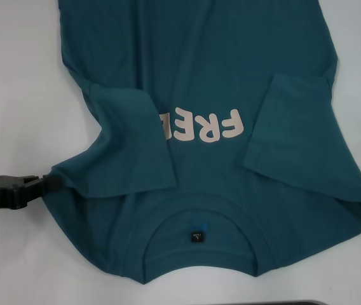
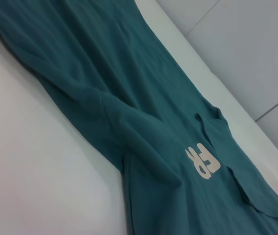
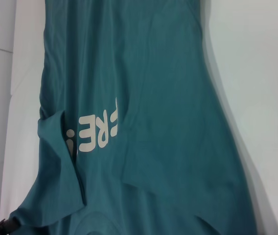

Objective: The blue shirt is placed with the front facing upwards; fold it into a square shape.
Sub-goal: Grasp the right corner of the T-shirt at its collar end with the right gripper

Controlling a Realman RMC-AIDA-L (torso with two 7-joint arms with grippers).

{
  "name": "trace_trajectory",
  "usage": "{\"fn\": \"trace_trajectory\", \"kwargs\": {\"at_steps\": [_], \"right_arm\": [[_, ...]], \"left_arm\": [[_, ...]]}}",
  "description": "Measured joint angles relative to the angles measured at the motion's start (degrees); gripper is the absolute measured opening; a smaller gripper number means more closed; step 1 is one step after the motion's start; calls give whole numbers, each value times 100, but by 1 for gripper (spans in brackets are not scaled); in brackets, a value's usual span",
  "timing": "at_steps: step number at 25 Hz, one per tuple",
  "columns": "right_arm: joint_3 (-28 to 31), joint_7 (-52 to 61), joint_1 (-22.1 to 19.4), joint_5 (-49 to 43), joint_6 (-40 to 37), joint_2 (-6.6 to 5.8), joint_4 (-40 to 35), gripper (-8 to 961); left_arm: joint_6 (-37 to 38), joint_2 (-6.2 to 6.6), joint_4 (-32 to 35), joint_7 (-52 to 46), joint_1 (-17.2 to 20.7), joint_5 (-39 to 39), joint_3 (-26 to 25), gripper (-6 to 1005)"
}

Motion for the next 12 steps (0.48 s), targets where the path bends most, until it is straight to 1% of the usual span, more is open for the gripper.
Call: {"fn": "trace_trajectory", "kwargs": {"at_steps": [12], "right_arm": [[-45, 65, 49, -15, -82, 27, -32, 915]], "left_arm": [[-23, 20, -2, -9, -31, 0, 0, 3]]}}
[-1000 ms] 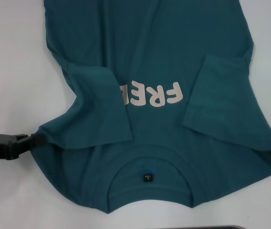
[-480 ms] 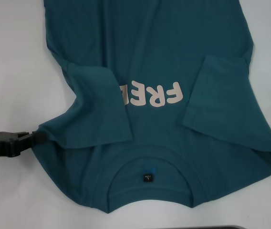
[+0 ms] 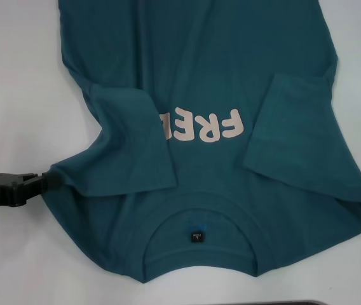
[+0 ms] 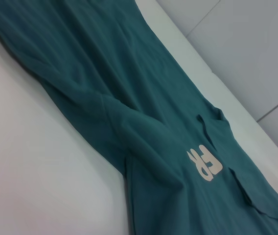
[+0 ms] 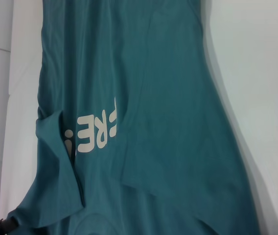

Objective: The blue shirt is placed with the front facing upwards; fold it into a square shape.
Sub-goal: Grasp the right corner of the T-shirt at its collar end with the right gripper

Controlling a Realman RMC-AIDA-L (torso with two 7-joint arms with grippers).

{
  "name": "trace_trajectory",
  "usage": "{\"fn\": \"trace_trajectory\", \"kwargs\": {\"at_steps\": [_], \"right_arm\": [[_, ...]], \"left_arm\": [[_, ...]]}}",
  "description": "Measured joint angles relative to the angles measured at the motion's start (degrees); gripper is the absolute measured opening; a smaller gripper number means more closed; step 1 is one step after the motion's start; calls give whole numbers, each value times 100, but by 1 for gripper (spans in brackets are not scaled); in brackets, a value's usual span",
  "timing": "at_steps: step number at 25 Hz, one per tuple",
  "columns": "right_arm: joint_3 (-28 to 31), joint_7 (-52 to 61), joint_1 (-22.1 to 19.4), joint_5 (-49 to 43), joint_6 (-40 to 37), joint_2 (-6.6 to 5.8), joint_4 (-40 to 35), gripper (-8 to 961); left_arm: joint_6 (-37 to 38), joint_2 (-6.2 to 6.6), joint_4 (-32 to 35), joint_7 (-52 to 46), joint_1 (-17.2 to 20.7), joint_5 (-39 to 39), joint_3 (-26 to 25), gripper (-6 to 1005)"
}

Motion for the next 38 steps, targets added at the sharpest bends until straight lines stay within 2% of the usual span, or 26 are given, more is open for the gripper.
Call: {"fn": "trace_trajectory", "kwargs": {"at_steps": [12, 28, 35, 38], "right_arm": [[-3, 11, 141, -9, -8, 43, -11, 916], [-100, -10, 624, -59, -8, 271, -48, 916], [-134, -51, 670, -47, -30, 277, -90, 916], [-49, -106, 616, -9, 1, 232, -90, 915]], "left_arm": [[-58, 10, 0, 3, -36, 0, 0, 3], [-63, 15, 1, 9, -68, 0, 0, 4], [-64, 12, 0, 8, -82, 0, 0, 3], [-68, 1, 0, 7, -82, 0, 0, 3]]}}
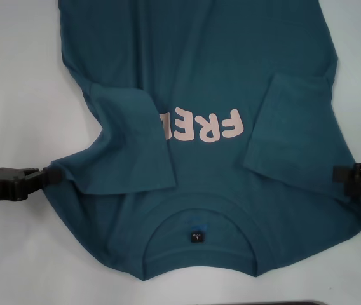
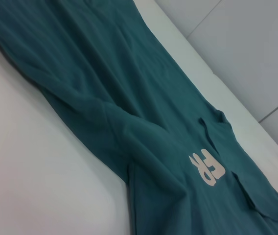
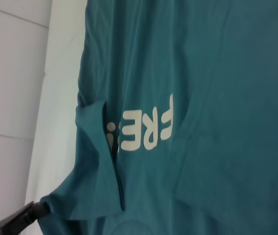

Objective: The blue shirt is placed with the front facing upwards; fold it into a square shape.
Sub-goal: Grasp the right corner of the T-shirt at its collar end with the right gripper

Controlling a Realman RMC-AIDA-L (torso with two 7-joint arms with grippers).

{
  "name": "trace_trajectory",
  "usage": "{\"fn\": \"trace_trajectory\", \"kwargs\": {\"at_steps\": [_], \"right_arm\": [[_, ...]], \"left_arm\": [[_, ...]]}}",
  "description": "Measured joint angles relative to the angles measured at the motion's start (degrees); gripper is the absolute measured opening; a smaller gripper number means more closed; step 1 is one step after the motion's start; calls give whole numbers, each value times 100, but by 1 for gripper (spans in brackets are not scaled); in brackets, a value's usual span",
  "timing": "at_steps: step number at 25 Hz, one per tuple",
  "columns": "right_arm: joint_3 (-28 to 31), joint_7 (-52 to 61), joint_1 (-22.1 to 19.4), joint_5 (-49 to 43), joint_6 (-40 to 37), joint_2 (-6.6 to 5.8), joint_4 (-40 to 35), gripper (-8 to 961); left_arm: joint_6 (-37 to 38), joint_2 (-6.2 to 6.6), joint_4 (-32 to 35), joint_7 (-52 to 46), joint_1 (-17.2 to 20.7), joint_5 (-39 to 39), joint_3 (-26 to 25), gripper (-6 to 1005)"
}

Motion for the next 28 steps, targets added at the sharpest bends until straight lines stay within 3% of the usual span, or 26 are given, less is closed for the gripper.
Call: {"fn": "trace_trajectory", "kwargs": {"at_steps": [16, 28], "right_arm": [[75, 31, -542, 122, 228, -395, 65, 916], [66, 120, -574, -260, 240, -403, 73, 916]], "left_arm": [[-59, -70, 60, -12, -16, -52, 0, 3], [-68, -101, 62, -9, -77, -53, 0, 4]]}}
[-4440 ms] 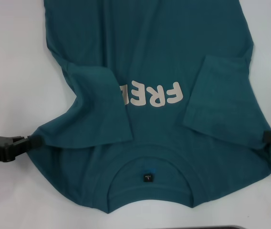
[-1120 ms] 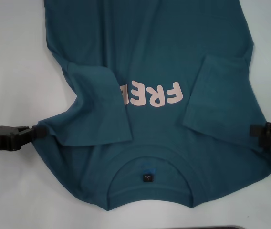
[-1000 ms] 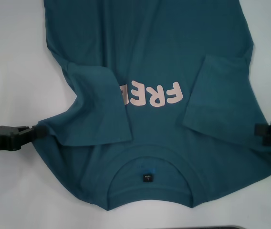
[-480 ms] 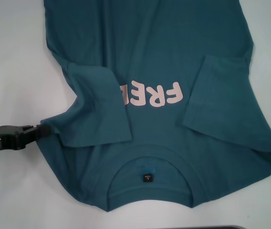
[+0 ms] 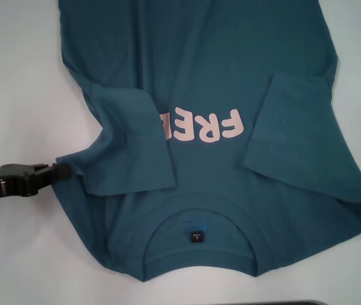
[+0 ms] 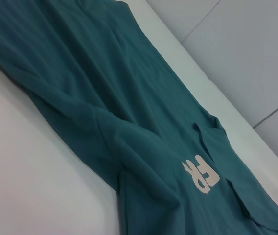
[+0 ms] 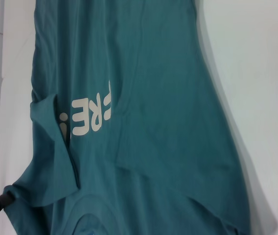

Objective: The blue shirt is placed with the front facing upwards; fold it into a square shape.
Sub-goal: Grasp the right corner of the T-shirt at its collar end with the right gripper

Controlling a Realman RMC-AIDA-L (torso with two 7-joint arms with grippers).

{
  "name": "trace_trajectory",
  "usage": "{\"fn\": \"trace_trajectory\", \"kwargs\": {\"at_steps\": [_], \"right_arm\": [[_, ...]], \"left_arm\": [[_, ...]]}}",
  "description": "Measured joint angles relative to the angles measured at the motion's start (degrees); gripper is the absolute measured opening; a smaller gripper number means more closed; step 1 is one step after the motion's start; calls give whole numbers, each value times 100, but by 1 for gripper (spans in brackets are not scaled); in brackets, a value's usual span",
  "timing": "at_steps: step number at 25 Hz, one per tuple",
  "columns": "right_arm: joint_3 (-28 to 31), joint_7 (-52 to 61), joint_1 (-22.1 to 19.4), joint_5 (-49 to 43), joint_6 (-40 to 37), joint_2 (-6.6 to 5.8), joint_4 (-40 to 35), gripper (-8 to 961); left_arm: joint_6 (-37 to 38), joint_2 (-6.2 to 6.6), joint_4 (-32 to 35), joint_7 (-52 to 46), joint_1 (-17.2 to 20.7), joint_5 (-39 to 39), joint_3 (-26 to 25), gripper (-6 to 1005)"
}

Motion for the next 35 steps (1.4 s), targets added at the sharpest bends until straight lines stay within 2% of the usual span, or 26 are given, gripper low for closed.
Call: {"fn": "trace_trajectory", "kwargs": {"at_steps": [35], "right_arm": [[-29, 289, 444, -459, -215, 65, -1, 915]], "left_arm": [[-69, 11, 0, 7, -16, 11, -9, 3]]}}
